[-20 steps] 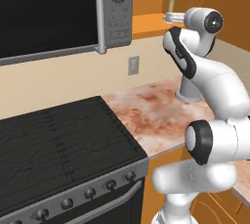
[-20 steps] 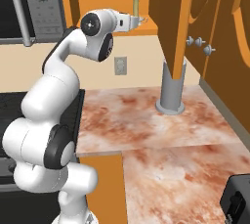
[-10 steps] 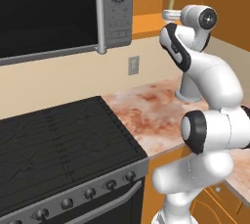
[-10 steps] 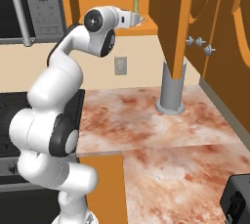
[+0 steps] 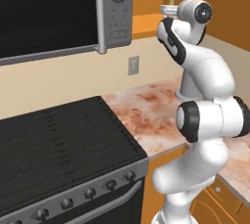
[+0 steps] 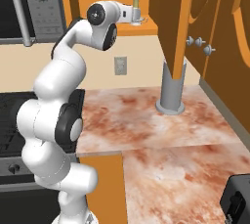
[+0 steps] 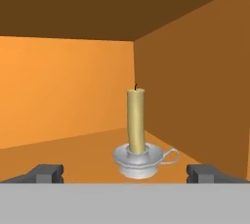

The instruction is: Get the candle and the beer from the cabinet and move them to the dining counter.

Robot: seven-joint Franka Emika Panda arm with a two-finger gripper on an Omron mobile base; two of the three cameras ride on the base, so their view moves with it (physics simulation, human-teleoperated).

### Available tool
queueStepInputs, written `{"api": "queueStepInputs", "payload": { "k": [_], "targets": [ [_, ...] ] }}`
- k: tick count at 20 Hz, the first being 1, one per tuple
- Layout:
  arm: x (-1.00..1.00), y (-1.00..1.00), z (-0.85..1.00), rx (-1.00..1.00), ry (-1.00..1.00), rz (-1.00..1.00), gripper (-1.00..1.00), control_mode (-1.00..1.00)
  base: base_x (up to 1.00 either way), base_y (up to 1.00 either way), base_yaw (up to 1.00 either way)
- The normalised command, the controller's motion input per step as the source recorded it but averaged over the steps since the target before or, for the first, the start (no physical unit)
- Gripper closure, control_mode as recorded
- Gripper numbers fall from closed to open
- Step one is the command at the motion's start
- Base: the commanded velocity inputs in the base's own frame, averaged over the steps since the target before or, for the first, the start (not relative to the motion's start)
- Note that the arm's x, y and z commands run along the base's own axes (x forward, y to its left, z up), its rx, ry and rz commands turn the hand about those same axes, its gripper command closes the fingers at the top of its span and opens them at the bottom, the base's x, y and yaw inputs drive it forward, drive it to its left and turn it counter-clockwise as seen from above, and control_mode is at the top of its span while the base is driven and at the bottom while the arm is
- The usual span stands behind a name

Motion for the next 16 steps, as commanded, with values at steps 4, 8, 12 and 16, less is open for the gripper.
{"api": "queueStepInputs", "payload": {
  "k": [4,8,12,16],
  "targets": [
    [0.28,0.00,0.04,0.00,0.00,0.00,-1.00,-1.00,0.00,0.00,0.00],
    [0.29,0.00,0.00,0.00,0.00,0.00,-1.00,-1.00,0.00,0.00,0.00],
    [0.23,-0.06,0.00,0.00,0.00,0.00,-1.00,-1.00,0.00,0.00,0.00],
    [0.23,-0.10,0.00,0.00,0.00,0.00,-1.00,-1.00,0.00,0.00,0.00]
  ]
}}
